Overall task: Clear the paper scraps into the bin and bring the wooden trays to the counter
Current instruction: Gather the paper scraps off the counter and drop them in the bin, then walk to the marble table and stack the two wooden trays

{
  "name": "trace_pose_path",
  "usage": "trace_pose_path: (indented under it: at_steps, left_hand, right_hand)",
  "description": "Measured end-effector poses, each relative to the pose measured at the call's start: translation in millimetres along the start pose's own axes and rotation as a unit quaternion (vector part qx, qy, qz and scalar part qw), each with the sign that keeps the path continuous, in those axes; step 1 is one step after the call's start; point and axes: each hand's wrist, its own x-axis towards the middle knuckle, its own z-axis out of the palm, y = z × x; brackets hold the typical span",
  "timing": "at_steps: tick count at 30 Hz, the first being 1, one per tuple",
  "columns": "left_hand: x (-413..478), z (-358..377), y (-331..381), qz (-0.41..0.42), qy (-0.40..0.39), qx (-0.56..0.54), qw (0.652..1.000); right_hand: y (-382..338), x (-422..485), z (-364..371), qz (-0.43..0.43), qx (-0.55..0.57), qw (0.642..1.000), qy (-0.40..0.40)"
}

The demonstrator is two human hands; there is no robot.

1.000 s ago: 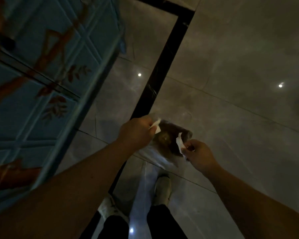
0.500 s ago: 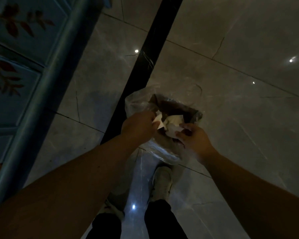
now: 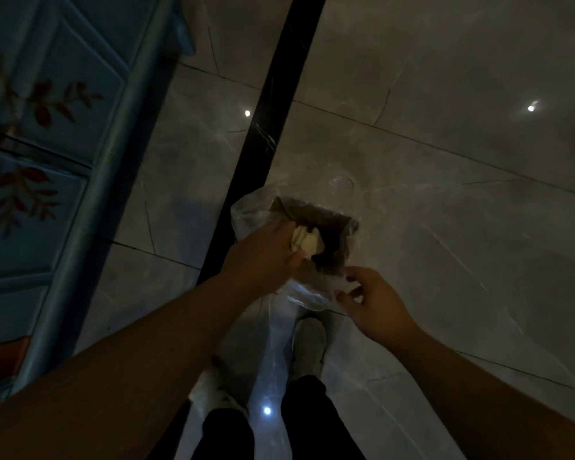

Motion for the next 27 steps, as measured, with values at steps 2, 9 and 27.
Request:
trace_pose_path:
  at_steps: [2, 9, 27]
  left_hand:
    - [-17, -25, 13, 0.037, 0.017, 0.072, 0.997]
    - [-90, -145, 83, 0.188, 0.048, 0.257, 0.947]
    - [-328, -292, 431, 0.524, 0.154, 0.391, 0.741]
  right_hand:
    - [-18, -7, -18, -0.086, -0.1, 0.991, -0.01]
    - [-122, -61, -103, -0.179, -0.295, 0.936, 0.072]
    - [-211, -497, -326, -0.047, -0.4, 0.832, 0.381]
